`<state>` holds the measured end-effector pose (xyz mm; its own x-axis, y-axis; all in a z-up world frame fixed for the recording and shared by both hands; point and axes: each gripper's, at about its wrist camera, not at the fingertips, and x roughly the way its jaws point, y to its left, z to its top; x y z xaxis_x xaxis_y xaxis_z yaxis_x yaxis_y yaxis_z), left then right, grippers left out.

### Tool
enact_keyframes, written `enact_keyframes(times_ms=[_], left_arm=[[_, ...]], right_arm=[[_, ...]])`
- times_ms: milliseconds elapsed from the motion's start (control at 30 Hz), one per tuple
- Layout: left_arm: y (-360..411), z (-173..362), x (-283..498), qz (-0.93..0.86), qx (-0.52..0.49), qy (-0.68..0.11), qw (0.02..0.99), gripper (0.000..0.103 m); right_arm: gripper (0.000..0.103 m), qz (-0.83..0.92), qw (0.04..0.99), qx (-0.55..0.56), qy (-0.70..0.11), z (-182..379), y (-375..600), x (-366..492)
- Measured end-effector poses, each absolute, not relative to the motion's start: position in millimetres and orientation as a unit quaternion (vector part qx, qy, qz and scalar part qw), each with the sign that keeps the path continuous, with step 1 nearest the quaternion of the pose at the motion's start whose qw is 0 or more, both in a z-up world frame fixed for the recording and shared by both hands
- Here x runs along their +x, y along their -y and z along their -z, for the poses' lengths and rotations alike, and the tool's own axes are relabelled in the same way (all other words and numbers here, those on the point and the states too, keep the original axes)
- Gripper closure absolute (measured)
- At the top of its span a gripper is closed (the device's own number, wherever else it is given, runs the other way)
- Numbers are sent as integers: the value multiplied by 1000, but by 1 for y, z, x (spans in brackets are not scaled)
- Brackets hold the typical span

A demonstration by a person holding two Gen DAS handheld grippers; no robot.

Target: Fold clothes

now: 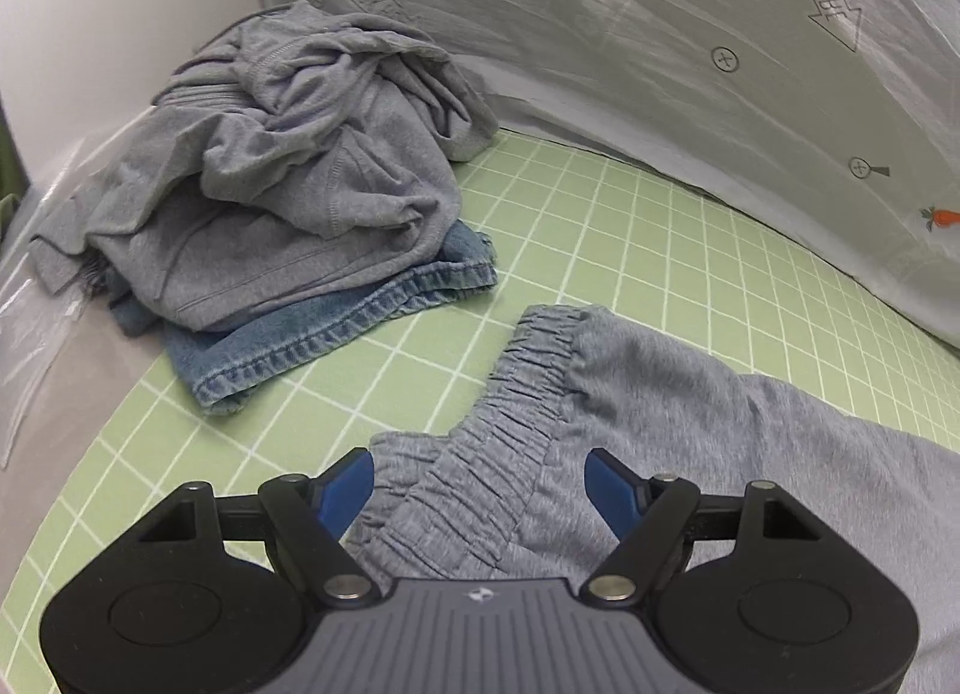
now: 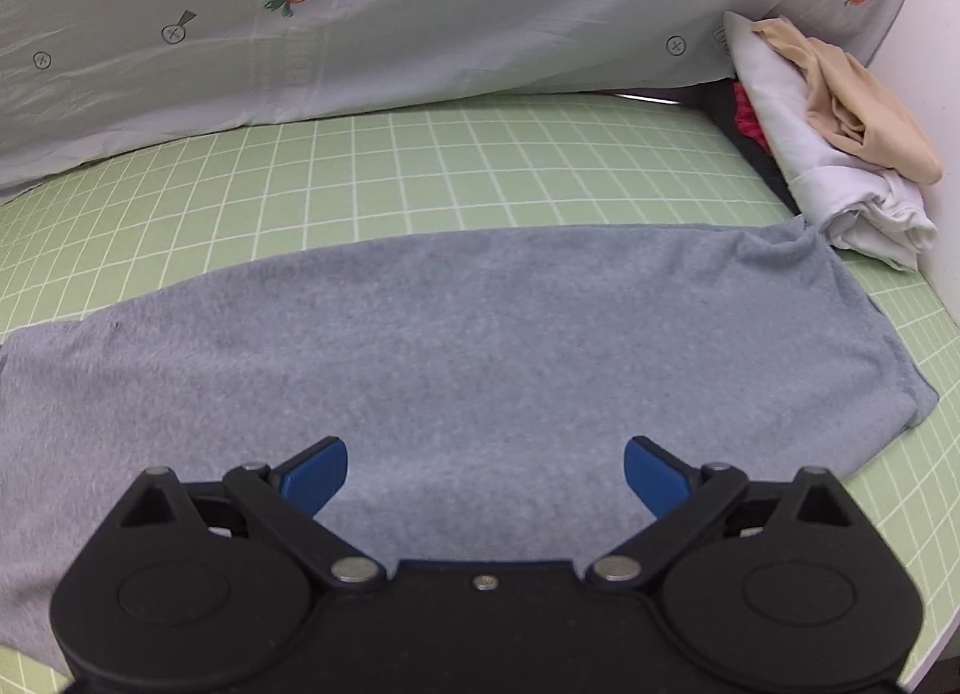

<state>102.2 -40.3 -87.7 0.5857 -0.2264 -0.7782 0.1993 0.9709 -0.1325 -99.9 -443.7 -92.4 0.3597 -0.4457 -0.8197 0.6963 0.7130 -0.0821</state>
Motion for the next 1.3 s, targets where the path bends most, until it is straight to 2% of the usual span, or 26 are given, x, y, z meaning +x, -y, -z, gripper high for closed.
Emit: enact_keyframes(times_ms=[300, 533, 667, 933, 1033, 1100, 1300], left_arm=[[37, 107, 120, 182, -35, -480, 857, 26], [59, 99, 108, 273, 49, -453, 847, 26], [57, 102, 111, 280, 28, -458, 843, 26], [39, 117, 144, 259, -59, -518, 813, 26], [42, 115, 146, 271, -38, -527, 805, 48], [41, 115, 146, 286, -20, -530, 798, 71], [28, 107, 149, 314, -29, -531, 786, 78]], right_arm=[[3, 353, 796, 154, -467, 102, 404, -67], [3, 354, 781, 152, -492, 112, 391, -64], [3, 351, 777, 149, -500, 116, 389, -65], [3, 350, 770, 162, -508, 122, 390, -67], [3, 348, 770, 164, -509, 122, 390, -67], [3, 346, 771, 166, -508, 122, 390, -68], [3, 345, 769, 174, -509, 123, 390, -70]])
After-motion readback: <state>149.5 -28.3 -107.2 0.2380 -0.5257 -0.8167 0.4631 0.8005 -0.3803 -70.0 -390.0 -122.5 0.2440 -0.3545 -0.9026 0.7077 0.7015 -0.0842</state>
